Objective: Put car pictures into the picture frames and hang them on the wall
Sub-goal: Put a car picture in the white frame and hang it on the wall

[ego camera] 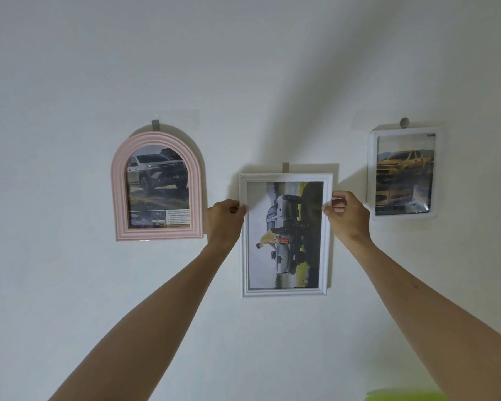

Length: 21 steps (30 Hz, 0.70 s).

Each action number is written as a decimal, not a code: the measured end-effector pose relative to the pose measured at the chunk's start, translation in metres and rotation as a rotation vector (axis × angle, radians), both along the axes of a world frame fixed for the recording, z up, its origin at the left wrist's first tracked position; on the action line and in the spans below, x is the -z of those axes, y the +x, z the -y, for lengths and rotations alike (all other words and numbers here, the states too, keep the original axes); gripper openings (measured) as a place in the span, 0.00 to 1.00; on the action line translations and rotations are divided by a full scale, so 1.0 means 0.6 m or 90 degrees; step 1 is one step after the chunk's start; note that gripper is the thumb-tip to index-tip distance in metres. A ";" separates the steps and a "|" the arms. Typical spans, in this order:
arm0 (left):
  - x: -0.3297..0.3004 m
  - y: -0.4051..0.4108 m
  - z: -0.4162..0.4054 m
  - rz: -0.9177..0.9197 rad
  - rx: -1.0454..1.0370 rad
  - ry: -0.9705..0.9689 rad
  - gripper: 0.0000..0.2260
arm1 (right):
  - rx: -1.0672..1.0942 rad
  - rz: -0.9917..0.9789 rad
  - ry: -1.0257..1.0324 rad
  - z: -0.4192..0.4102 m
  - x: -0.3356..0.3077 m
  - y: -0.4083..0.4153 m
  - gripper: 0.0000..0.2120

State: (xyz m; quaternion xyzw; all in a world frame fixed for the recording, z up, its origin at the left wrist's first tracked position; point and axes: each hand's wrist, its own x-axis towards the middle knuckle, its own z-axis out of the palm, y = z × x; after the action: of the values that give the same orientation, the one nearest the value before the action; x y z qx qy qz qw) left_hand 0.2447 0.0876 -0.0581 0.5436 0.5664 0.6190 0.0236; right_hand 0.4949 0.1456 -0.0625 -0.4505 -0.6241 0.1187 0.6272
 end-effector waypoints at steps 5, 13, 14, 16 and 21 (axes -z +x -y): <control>-0.005 0.010 0.010 -0.019 -0.018 0.012 0.08 | -0.012 0.009 -0.005 -0.001 -0.002 0.008 0.19; 0.012 0.021 0.009 -0.024 -0.052 0.012 0.17 | -0.012 0.010 -0.019 0.001 0.013 0.032 0.20; 0.018 0.025 0.009 -0.037 -0.073 0.029 0.21 | -0.011 0.005 -0.020 0.002 0.015 0.037 0.20; 0.027 0.040 0.009 -0.070 -0.125 0.096 0.24 | -0.008 0.001 -0.013 0.004 0.017 0.049 0.20; 0.017 0.115 0.004 -0.169 -0.154 0.235 0.21 | -0.004 -0.008 0.055 0.005 0.002 0.102 0.19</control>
State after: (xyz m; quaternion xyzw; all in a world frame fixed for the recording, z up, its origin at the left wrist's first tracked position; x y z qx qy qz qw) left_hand 0.3135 0.0850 -0.0682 0.5431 0.5029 0.6336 -0.2251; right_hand 0.5562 0.1424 -0.0636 -0.4204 -0.6264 0.0968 0.6493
